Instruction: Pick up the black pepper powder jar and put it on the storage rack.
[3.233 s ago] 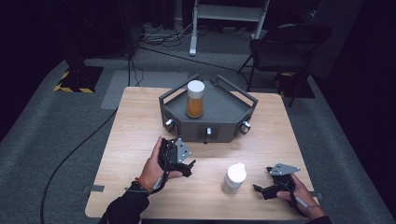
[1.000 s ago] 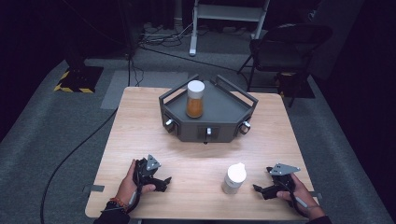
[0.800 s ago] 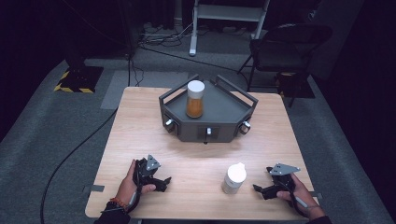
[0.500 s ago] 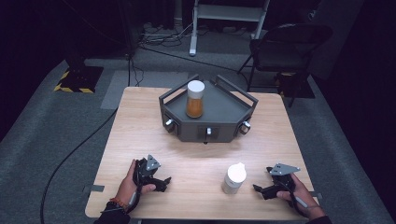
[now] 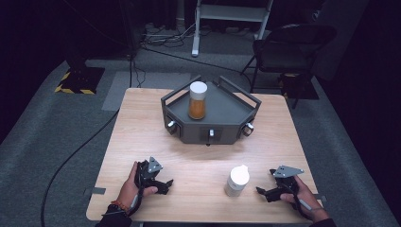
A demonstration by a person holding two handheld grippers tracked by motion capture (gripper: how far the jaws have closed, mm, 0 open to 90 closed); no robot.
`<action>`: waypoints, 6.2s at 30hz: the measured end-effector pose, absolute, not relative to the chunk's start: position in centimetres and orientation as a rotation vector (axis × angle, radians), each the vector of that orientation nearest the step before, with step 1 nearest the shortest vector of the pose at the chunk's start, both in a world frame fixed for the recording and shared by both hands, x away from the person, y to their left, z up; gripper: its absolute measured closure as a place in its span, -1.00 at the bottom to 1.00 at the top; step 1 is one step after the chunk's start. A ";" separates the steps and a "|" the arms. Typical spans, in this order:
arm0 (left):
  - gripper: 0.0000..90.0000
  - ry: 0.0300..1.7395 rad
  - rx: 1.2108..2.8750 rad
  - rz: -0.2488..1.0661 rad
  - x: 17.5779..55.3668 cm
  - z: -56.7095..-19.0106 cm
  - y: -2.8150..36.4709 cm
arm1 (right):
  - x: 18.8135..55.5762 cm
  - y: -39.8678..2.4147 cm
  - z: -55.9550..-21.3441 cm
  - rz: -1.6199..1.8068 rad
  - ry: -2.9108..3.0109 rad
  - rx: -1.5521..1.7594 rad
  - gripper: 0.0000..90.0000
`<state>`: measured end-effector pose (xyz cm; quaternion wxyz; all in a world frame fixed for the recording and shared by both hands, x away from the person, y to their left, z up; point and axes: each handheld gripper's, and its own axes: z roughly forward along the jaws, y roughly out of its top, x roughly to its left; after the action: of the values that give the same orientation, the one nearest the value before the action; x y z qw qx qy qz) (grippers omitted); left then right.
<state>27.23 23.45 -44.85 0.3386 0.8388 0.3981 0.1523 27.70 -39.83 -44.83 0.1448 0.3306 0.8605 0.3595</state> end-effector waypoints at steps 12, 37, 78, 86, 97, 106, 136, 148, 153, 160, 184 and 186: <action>-0.99 1.032 2.188 0.395 27.3 -44.8 23.5 | 27.6 -39.8 -44.8 1.033 2.476 0.959 -1.00; -0.99 1.030 2.189 0.396 27.3 -44.8 23.5 | 25.0 -39.6 -43.8 1.276 2.374 0.899 -0.97; -0.99 1.029 2.190 0.396 27.3 -44.8 23.5 | 25.3 -35.5 -43.6 1.398 2.452 0.790 -0.95; -0.99 1.028 2.190 0.396 27.3 -44.8 23.5 | 25.4 -34.5 -43.8 1.442 2.438 0.807 -0.93; -0.99 1.028 2.190 0.395 27.3 -44.8 23.5 | 25.2 -33.7 -44.3 1.490 2.399 0.821 -0.71; -0.99 1.028 2.190 0.396 27.3 -44.8 23.5 | 24.7 -33.1 -44.5 1.517 2.336 0.891 -0.43; -0.99 1.028 2.189 0.396 27.3 -44.8 23.5 | 23.9 -33.2 -42.5 1.494 2.170 0.940 -0.37; -0.99 1.028 2.190 0.396 27.3 -44.8 23.5 | 24.4 -32.9 -40.9 1.476 2.105 0.972 -0.36; -0.99 1.028 2.189 0.396 27.3 -44.8 23.5 | 24.8 -32.8 -40.2 1.479 2.086 0.993 -0.36; -0.99 1.026 2.189 0.396 27.3 -44.9 23.5 | 25.4 -32.4 -39.2 1.468 2.057 1.005 -0.36; -0.99 1.026 2.189 0.396 27.3 -44.9 23.5 | 27.5 -30.8 -34.3 1.440 1.975 1.038 -0.36; -0.99 1.028 2.190 0.395 27.3 -44.8 23.5 | 27.8 -30.5 -33.6 1.434 1.961 1.032 -0.36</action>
<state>27.34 23.51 -44.83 0.3384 0.8406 0.3948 0.1517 27.81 -30.53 -33.57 0.2484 0.3788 0.7198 0.5261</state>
